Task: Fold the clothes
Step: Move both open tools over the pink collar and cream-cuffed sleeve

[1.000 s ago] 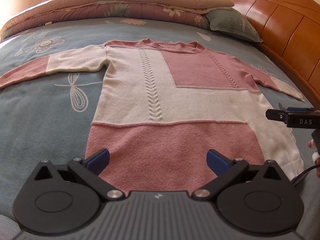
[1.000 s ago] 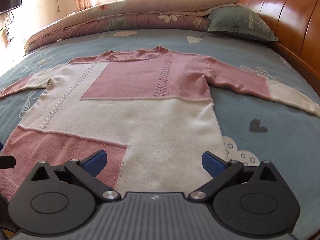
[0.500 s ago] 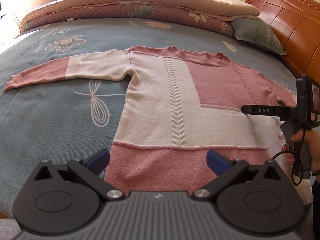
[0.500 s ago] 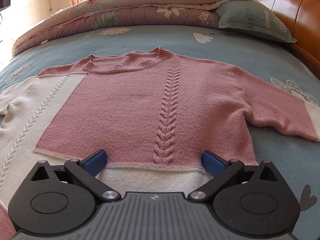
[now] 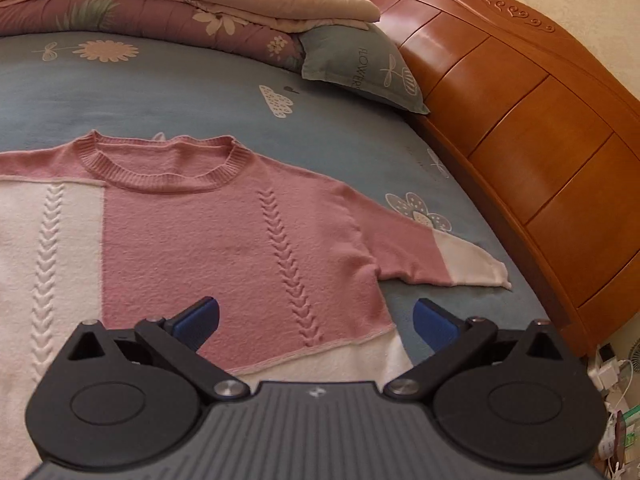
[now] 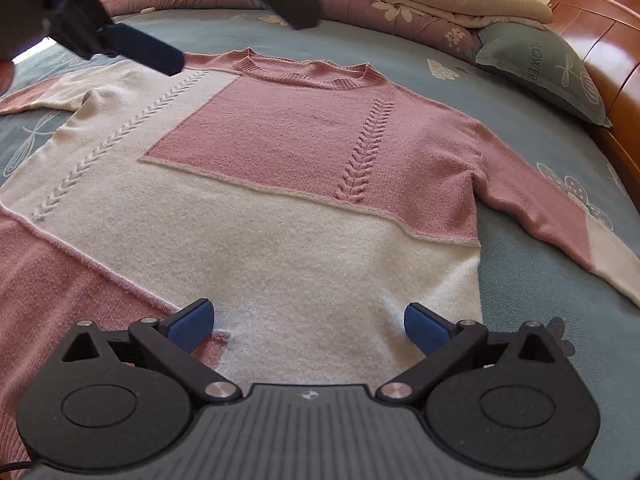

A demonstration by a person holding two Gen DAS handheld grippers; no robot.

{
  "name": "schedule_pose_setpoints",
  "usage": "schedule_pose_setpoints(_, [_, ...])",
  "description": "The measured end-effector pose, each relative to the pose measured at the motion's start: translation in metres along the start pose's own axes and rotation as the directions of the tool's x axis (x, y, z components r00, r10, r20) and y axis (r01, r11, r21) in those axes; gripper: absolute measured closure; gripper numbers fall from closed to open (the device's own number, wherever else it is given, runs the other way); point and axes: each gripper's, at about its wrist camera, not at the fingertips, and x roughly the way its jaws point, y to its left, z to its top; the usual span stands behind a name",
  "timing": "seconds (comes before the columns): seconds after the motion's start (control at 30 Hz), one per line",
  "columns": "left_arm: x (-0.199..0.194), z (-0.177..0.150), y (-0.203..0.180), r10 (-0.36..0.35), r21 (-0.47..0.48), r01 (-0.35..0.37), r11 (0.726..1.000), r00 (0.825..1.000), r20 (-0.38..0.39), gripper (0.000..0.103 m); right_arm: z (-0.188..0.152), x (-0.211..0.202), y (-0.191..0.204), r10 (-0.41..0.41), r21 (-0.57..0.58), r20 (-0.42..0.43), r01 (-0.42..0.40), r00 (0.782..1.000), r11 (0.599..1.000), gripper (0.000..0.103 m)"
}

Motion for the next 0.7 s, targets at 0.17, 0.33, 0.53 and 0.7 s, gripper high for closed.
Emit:
schedule_pose_setpoints(0.17, [0.075,0.031,-0.008,-0.183,-0.085,0.174,0.981,0.976,-0.116,0.001,0.001,0.003,-0.004,0.027,-0.019,0.003,-0.027,1.0,0.999,0.0])
schedule_pose_setpoints(0.33, [0.132,0.04,-0.014,-0.221,-0.092,0.205,0.974,0.947,-0.235,0.001,0.001,0.007,-0.011,0.061,-0.01,-0.003,-0.061,0.998,0.998,0.0])
schedule_pose_setpoints(0.53, [0.168,0.04,-0.015,-0.189,-0.066,0.178,0.982,0.951,-0.245,0.001,-0.001,0.003,-0.011,0.056,-0.027,0.003,-0.056,0.998,0.998,0.0])
schedule_pose_setpoints(0.7, [0.174,0.048,-0.032,-0.118,-0.025,0.116,0.993,0.957,-0.263,0.001,0.001,0.0,-0.015,0.059,-0.01,-0.01,-0.059,0.998,0.998,0.0])
